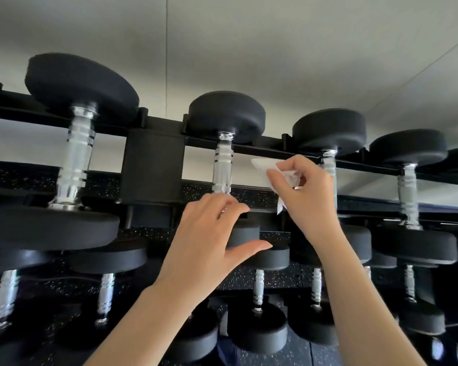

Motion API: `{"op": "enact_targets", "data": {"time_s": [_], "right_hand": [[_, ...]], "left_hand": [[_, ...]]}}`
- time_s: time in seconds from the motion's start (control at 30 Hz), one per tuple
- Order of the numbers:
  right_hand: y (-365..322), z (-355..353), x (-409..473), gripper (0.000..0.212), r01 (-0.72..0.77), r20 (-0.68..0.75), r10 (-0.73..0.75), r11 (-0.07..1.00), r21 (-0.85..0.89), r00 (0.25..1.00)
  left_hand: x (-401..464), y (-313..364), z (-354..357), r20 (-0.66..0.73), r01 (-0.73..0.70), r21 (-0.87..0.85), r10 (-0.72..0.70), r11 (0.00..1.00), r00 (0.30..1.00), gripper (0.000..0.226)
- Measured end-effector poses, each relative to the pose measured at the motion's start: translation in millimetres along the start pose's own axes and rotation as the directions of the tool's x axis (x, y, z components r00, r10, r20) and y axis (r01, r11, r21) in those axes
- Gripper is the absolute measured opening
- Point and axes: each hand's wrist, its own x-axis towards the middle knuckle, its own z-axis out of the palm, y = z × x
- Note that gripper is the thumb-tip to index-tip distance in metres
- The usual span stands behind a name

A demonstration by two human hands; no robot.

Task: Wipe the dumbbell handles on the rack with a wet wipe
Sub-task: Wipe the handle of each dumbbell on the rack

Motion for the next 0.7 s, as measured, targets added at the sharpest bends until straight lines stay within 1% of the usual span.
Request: {"op": "enact_targets", "data": {"time_s": [0.1, 0.2, 0.33, 0.43, 0.53, 0.7], "right_hand": [[26.4, -30.3, 3.7, 0.006, -0.030, -0.063, 0.031, 1.000, 0.007, 0.998], [59.2, -61.6, 11.9, 0.007, -0.056, -0.101, 0.057, 0.998, 0.009, 0.993], [102.7, -99.2, 23.8, 0.007, -0.071, -0.113, 0.073, 0.997, 0.021, 0.991], [132.2, -113.8, 34.3, 0.006, -0.080, -0.054, 0.083, 0.995, 0.057, 0.995], [151.0, -114.6, 47.6, 0.007, -0.045, 0.003, 0.045, 0.994, 0.096, 0.999], [148.1, -94.4, 69.4, 0.007, 0.055, 0.059, -0.068, 0.980, 0.191, 0.996]], "left_hand": [[11.7, 21.2, 15.5, -0.004, -0.028, 0.043, 0.028, 0.999, 1.000, 0.055], [25.5, 48.5, 35.6, -0.016, -0.045, 0.083, 0.046, 0.996, 0.999, 0.055], [44.1, 87.2, 74.6, 0.000, -0.019, 0.043, 0.019, 0.999, 1.000, 0.054], [53.6, 107.8, 105.5, 0.045, -0.001, 0.046, -0.001, 0.999, 0.999, 0.052], [58.2, 118.6, 126.5, 0.078, 0.027, 0.063, -0.032, 0.998, 0.996, 0.049], [54.4, 126.2, 135.8, 0.040, 0.125, 0.059, -0.128, 0.990, 0.991, 0.048]]}}
